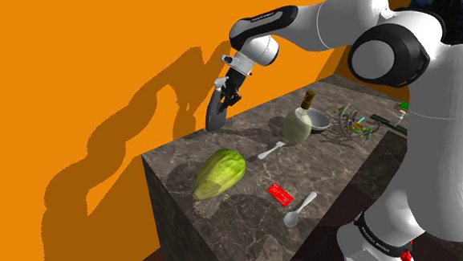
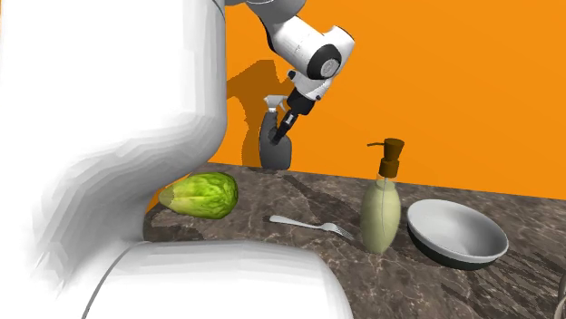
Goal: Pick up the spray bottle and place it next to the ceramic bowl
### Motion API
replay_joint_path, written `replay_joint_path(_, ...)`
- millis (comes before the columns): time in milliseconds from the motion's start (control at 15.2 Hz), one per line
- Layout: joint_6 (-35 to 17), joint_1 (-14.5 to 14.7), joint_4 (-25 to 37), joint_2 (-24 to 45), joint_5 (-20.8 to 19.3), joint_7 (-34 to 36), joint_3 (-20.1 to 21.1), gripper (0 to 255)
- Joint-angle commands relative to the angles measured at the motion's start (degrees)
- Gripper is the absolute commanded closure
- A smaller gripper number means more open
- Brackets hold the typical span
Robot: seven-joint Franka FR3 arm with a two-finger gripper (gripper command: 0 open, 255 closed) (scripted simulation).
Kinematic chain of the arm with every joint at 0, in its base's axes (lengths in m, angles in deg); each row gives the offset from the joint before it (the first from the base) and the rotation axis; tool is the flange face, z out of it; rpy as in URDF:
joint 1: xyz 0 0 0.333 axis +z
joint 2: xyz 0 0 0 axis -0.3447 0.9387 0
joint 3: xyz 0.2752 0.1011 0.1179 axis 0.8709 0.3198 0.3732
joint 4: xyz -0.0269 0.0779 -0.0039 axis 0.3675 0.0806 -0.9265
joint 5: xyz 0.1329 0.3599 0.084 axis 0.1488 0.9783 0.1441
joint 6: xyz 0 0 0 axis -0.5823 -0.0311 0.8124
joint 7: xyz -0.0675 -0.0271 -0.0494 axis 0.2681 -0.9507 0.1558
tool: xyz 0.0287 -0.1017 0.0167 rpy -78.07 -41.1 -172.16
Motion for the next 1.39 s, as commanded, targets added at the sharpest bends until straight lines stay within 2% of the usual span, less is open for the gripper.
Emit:
replay_joint_path(0, 0.9, 0.1, 0.6, -0.6, -0.5, 0.9, -0.2, 255)
replay_joint_path(1320, 11.0, -0.1, 8.5, -5.4, -4.3, 8.2, -1.6, 255)
